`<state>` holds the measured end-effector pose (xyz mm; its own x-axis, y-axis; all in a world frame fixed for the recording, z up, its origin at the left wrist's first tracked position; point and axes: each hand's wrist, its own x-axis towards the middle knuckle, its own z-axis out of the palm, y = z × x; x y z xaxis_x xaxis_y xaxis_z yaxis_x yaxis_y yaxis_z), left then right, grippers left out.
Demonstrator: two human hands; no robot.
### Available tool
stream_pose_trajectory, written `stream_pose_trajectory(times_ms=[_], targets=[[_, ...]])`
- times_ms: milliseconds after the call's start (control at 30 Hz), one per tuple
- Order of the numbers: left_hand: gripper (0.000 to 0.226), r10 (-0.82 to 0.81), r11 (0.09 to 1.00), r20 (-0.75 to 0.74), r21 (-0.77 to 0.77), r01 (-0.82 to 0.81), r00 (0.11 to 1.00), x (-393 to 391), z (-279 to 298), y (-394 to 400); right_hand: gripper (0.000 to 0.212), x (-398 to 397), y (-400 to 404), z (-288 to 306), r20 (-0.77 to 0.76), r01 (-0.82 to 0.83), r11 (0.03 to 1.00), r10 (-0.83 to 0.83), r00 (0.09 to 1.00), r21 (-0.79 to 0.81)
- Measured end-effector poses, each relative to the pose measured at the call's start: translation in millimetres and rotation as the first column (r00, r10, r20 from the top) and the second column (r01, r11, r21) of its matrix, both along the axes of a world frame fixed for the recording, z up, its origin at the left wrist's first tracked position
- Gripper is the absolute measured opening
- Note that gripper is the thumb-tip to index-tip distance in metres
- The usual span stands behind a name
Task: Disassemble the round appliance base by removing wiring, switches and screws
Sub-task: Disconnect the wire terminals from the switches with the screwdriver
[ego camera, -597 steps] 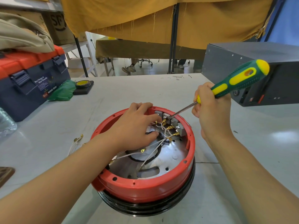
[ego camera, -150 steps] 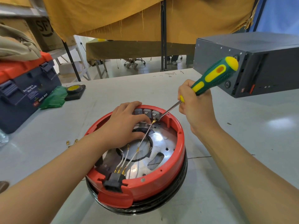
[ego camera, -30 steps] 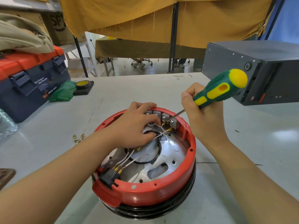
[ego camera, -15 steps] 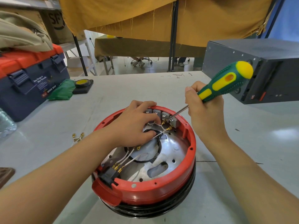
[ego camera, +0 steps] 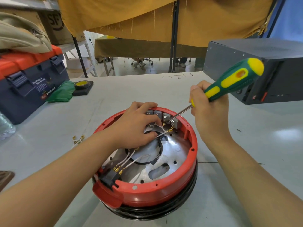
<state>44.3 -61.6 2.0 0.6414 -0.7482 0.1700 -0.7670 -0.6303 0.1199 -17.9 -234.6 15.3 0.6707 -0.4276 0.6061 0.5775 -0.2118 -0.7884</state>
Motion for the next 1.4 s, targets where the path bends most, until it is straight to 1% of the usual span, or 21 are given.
stream_pose_trajectory(times_ms=[33,100,167,233,300,367,567,667,767,800,1233,1400], targets=[[0.031,0.000,1.000,-0.001,0.001,0.000,1.000,0,0,0,0.031,0,-1,1,0.010,0.004,1.000,-0.004,1.000,0.000],[0.031,0.001,1.000,-0.007,0.004,-0.001,1.000,0,0,0,0.030,-2,-1,0,0.033,0.018,0.998,-0.017,0.999,-0.056],[0.031,0.003,1.000,-0.007,0.005,-0.003,1.000,0,0,0,0.032,-4,1,-1,0.069,0.051,0.985,-0.039,0.997,-0.168],[0.031,0.003,1.000,-0.003,0.007,-0.003,1.000,0,0,0,0.036,-5,4,-2,0.116,0.088,0.951,-0.056,0.992,-0.295],[0.031,0.001,1.000,0.002,0.013,-0.001,1.000,0,0,-1,0.037,-6,6,-4,0.131,0.099,0.922,-0.054,0.990,-0.374],[0.031,0.001,1.000,0.007,0.019,-0.001,1.000,0,0,-1,0.034,-7,7,-6,0.130,0.090,0.909,-0.040,0.991,-0.407],[0.031,0.002,1.000,0.014,0.022,-0.002,1.000,0,0,0,0.033,-6,7,-6,0.114,0.054,0.908,-0.006,0.993,-0.416],[0.032,0.004,1.000,0.011,0.021,-0.004,1.000,0,0,0,0.034,-4,6,-4,0.100,0.096,0.934,-0.065,0.993,-0.344],[0.032,0.005,1.000,0.007,0.020,-0.005,1.000,1,0,-1,0.028,-1,3,-3,0.020,0.058,0.985,-0.056,0.998,-0.164],[0.032,0.004,1.000,0.005,0.018,-0.004,1.000,1,-1,-1,0.027,0,3,-3,0.004,0.050,0.991,-0.050,0.999,-0.127],[0.031,0.002,1.000,0.011,0.014,-0.003,1.000,1,-1,-1,0.030,6,-1,-2,-0.059,-0.002,0.999,0.005,0.998,0.048],[0.030,0.003,1.000,0.013,0.011,-0.003,1.000,2,-1,-1,0.029,7,-1,-3,-0.072,-0.003,0.998,0.008,0.997,0.069]])
